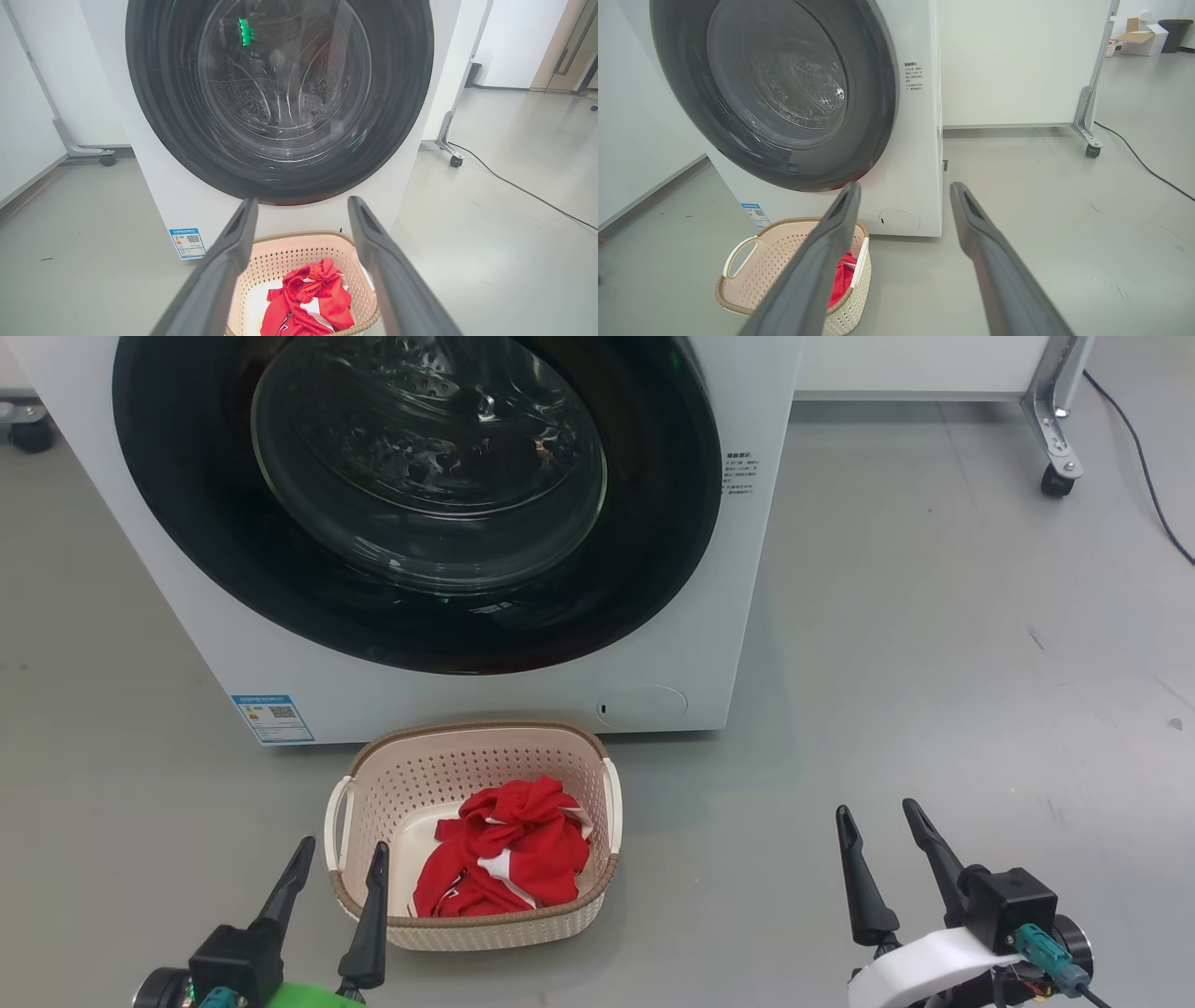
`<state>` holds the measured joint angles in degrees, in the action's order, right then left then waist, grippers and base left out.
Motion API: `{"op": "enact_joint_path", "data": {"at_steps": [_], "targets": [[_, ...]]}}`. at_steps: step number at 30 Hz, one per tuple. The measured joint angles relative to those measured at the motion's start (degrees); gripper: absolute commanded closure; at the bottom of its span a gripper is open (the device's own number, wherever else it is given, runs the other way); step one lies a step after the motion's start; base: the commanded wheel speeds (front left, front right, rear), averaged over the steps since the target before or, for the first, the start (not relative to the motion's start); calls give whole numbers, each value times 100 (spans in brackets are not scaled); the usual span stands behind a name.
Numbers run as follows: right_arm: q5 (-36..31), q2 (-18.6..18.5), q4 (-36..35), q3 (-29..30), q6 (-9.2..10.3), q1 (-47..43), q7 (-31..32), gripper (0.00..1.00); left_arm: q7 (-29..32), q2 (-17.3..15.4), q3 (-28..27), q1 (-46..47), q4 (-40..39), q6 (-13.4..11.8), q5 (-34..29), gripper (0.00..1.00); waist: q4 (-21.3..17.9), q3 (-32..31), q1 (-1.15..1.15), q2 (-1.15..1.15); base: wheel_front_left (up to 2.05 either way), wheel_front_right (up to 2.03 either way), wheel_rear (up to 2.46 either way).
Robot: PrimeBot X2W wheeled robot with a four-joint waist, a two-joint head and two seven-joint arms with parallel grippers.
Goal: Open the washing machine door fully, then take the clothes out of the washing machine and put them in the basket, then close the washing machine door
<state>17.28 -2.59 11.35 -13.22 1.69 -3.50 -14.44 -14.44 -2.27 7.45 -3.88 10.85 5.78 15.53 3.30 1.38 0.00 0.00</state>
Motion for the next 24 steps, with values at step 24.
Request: {"op": "enact_joint_path", "data": {"at_steps": [24], "targets": [[-1,3,-272,-34,59,-237,0,0,24,-2,41,-82,-57,-52,0,0,-14,-111,0,0,0,0,0]]}}
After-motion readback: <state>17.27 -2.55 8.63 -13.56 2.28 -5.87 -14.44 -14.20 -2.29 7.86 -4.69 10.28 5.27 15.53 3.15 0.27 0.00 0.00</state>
